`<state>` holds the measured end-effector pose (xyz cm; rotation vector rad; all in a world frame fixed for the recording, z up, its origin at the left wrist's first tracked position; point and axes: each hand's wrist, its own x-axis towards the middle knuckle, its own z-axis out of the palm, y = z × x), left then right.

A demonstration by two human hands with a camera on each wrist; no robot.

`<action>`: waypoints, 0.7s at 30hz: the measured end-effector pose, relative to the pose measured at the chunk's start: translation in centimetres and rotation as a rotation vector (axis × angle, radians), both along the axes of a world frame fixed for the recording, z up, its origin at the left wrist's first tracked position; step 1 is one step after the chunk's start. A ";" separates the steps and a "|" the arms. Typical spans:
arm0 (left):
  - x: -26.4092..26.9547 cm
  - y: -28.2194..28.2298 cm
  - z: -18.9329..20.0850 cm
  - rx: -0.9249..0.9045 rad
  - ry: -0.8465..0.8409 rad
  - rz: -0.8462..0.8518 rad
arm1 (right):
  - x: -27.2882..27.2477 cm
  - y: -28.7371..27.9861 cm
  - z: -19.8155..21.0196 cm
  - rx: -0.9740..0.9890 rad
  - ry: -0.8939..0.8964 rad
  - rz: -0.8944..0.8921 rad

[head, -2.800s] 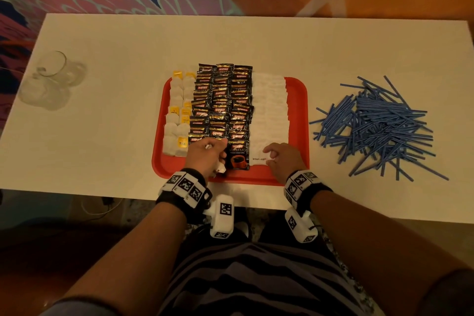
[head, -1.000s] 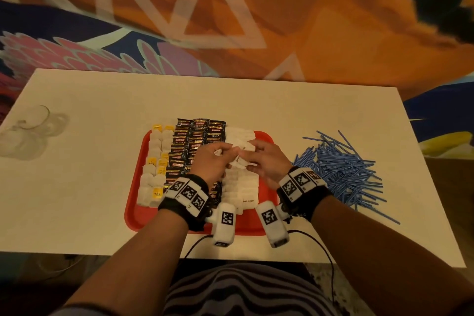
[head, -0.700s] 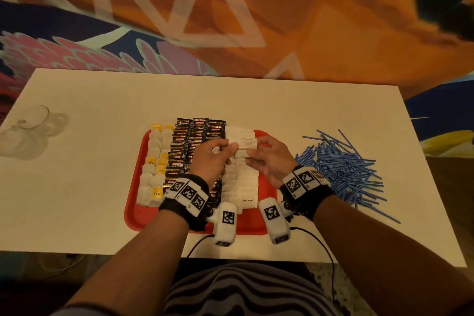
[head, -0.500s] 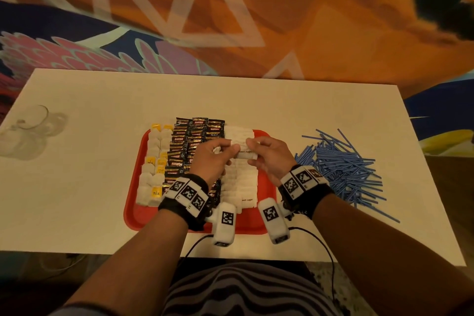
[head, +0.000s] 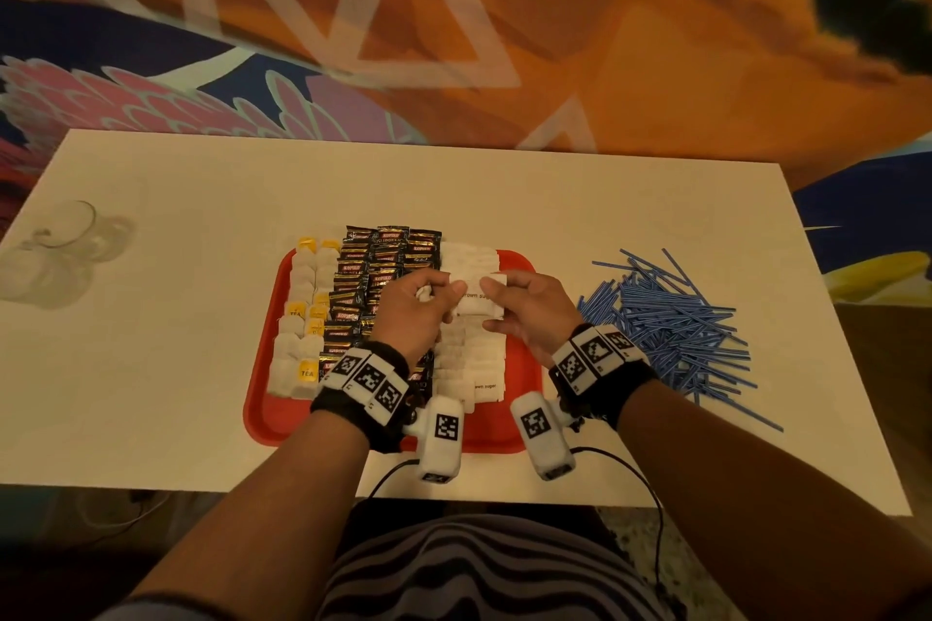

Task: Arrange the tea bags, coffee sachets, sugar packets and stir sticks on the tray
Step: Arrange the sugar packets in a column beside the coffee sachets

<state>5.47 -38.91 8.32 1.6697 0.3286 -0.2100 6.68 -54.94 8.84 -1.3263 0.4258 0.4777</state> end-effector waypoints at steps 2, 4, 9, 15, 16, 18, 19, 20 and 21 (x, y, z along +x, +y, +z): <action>-0.2 0.1 -0.2 0.017 0.013 -0.012 | -0.2 -0.1 -0.3 0.009 0.026 0.004; -0.5 0.1 -0.3 0.023 0.024 -0.043 | -0.3 0.0 -0.5 0.015 0.055 -0.025; -1.0 0.3 -0.7 0.017 0.044 -0.012 | -1.0 0.0 -0.7 -0.010 0.088 0.072; -1.9 0.7 -1.8 0.083 0.077 0.006 | -2.6 -0.4 -1.9 -0.192 0.060 0.209; -2.2 0.8 -2.1 0.098 0.091 -0.003 | -2.9 -0.4 -2.2 -0.197 0.068 0.193; -2.7 1.1 -2.8 0.126 0.132 -0.017 | -3.5 -0.6 -3.0 -0.233 0.086 0.189; -3.1 1.3 -3.2 0.129 0.161 -0.010 | -3.8 -0.8 -3.6 -0.274 0.090 0.210; -3.4 1.6 -3.6 0.123 0.195 0.006 | -4.1 -1.0 -4.2 -0.323 0.095 0.245; -3.8 1.9 -3.9 0.114 0.224 0.020 | -4.3 -1.3 -4.9 -0.384 0.099 0.289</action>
